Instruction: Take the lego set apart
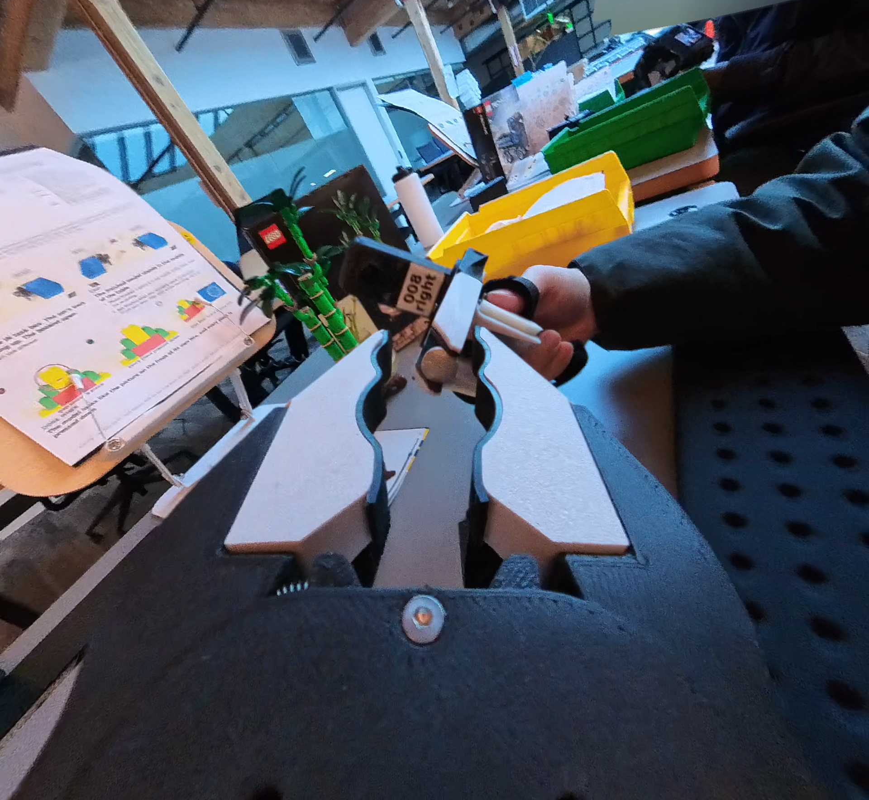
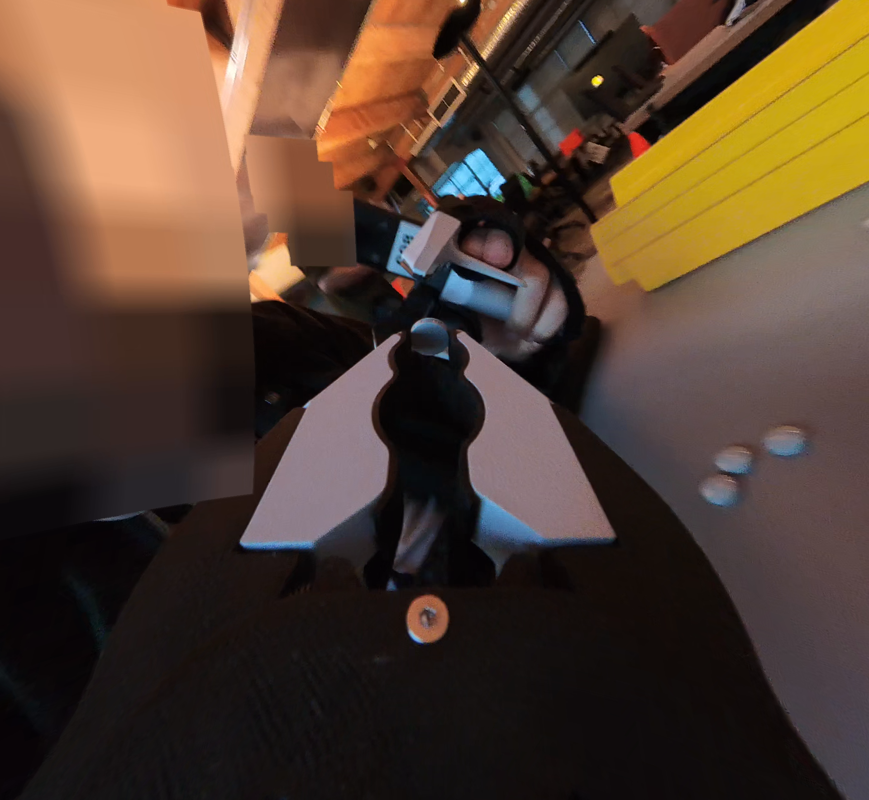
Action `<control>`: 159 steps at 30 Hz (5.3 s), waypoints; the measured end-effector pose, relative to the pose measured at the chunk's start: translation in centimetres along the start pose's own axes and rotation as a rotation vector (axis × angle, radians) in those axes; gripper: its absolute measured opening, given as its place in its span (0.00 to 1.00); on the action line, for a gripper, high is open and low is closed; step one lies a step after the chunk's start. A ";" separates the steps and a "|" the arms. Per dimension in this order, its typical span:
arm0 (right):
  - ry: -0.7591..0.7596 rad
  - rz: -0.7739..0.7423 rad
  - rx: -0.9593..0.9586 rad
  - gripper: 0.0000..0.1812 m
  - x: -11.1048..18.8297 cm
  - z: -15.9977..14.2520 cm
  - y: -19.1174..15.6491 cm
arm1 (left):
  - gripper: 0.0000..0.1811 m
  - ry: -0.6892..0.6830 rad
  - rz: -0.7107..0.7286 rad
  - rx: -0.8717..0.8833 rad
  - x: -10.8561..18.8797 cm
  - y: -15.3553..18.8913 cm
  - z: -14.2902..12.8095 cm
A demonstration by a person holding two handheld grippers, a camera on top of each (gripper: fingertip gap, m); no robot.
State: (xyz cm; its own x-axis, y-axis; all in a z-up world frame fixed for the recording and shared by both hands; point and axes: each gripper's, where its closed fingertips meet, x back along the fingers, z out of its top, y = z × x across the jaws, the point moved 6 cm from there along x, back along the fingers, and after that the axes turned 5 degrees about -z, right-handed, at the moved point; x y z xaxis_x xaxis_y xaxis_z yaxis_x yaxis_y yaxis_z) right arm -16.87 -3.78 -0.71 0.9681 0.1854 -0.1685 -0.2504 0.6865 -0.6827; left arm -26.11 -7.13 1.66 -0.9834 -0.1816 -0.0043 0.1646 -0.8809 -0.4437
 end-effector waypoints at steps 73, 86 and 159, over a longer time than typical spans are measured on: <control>-0.088 -0.436 1.058 0.08 0.1 -0.7 -1.9 | 0.08 0.053 -0.374 0.941 0.0 -1.3 -2.8; -0.119 -0.530 1.134 0.08 0.0 -0.8 -1.8 | 0.07 0.038 -0.374 0.993 -0.2 -1.6 -3.3; -0.166 -0.687 1.432 0.09 0.5 -1.8 -1.5 | 0.07 0.012 -0.345 1.137 -1.6 -1.2 -4.4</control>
State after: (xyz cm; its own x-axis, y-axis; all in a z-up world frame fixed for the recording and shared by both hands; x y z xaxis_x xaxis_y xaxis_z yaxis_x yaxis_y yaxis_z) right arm -15.94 -5.95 -1.01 0.9082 -0.4182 0.0169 0.3173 0.7143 0.6238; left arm -25.10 -3.91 -1.76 -0.9888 0.1401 -0.0519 -0.1414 -0.7660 0.6272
